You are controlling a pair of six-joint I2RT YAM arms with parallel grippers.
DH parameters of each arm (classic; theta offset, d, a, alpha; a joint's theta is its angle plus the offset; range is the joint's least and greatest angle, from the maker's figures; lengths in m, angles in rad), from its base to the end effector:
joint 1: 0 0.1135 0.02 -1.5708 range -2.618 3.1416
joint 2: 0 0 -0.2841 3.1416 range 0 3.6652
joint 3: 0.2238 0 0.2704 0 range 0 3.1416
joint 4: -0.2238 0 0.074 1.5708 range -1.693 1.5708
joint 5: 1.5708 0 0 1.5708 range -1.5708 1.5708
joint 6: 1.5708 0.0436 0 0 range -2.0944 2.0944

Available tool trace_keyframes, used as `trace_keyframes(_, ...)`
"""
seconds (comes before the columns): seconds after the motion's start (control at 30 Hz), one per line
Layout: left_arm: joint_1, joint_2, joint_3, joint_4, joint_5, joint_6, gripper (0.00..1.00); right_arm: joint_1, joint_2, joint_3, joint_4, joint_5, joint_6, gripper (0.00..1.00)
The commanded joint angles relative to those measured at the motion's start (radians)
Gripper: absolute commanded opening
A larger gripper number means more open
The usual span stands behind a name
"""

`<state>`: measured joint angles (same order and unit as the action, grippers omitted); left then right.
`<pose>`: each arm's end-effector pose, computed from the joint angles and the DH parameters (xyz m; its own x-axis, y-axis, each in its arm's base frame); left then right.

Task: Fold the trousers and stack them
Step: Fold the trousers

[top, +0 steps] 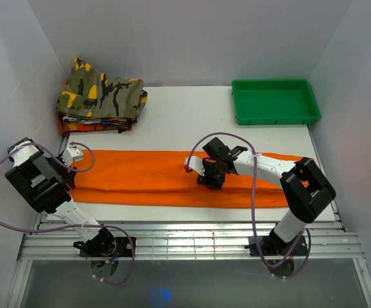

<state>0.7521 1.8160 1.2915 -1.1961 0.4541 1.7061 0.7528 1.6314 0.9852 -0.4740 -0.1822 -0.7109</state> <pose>0.2543 0.2117 0.1971 -0.5583 0.6971 -0.4499 0.8047 0.5868 -0.0894 0.2389 0.2346 0.1810 -0.0215 -0.8995 -0.4364 -0.9818 0.1014 -0.1606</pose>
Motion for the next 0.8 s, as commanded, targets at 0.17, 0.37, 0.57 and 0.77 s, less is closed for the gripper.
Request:
trace_keyframes(0.17, 0.015, -0.009, -0.009, 0.019, -0.034, 0.058, 0.71, 0.002, -0.036, 0.013, -0.037, -0.011, -0.028, 0.44)
trace_keyframes(0.37, 0.015, 0.011, -0.014, 0.073, -0.061, 0.053, 0.46, 0.000, -0.025, 0.024, -0.035, 0.012, -0.028, 0.10)
trace_keyframes(0.57, 0.012, 0.043, 0.060, 0.066, -0.040, 0.027, 0.09, -0.047, -0.024, 0.095, -0.052, 0.006, -0.010, 0.08)
trace_keyframes(0.77, 0.013, 0.054, 0.201, 0.059, 0.055, -0.072, 0.00, -0.098, -0.034, 0.158, -0.071, 0.004, -0.010, 0.08)
